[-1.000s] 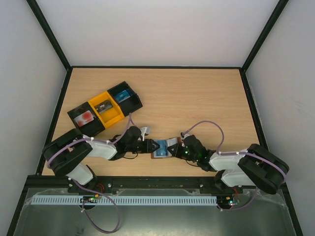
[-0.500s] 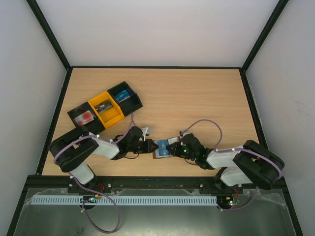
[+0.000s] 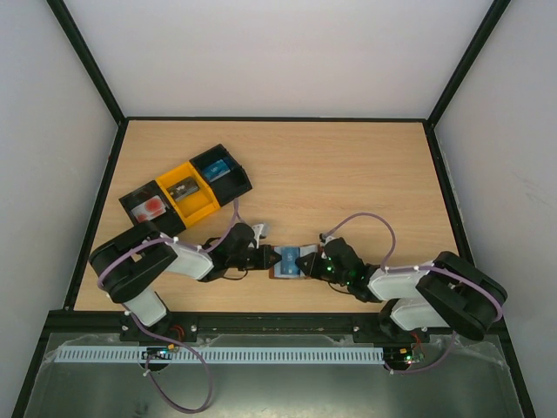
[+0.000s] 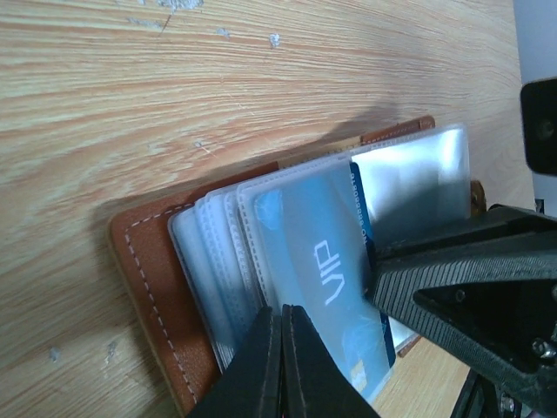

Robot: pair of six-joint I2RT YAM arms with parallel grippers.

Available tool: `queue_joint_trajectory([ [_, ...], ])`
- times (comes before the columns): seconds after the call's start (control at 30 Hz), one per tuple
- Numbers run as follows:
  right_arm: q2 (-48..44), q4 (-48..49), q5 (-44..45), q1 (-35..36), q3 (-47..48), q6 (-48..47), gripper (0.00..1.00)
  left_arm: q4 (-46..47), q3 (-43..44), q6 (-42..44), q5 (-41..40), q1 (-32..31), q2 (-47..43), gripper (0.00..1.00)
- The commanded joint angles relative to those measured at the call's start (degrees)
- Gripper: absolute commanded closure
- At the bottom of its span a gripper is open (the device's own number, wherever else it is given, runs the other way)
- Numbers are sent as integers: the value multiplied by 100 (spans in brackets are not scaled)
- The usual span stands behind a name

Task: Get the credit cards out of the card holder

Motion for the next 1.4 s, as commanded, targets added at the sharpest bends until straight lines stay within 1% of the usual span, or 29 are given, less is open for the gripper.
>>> queue_joint_trajectory([
  [0.0,76,392,-233,27,-186,-18,89,-566,-87,154,-297,-3,246,97],
  [0.07,68,494,-254,24,-231,25,96,-578,-95,165,-320,-1,244,97],
  [0.1,47,511,-236,24,-245,41,98,-580,-100,173,-337,-6,245,97],
  [0.3,-104,558,-162,7,-369,109,98,-637,-145,227,-434,-4,278,97],
  [0.33,-124,549,-166,-7,-383,111,95,-639,-144,235,-445,-3,280,97],
  [0.37,-136,541,-165,-8,-390,123,89,-638,-148,236,-450,-1,287,97],
  [0.4,-145,539,-164,-4,-411,124,87,-635,-148,236,-447,-1,292,97],
  [0.47,-126,552,-215,-16,-424,98,97,-612,-153,236,-433,-5,289,97],
  [0.5,-120,548,-251,-18,-424,78,98,-604,-156,236,-425,-8,284,97],
  [0.73,-289,453,-166,-33,-477,107,98,-624,-173,259,-503,-9,281,97],
  [0.83,-284,547,-309,-61,-507,104,95,-624,-199,269,-524,-1,288,97],
  [0.9,-247,626,-421,-70,-512,100,98,-629,-201,275,-517,-1,296,97],
  [1.2,-103,740,-492,-127,-610,195,98,-656,-215,289,-575,0,297,97],
  [1.37,-242,640,-398,-155,-728,234,98,-665,-279,285,-601,8,260,97],
])
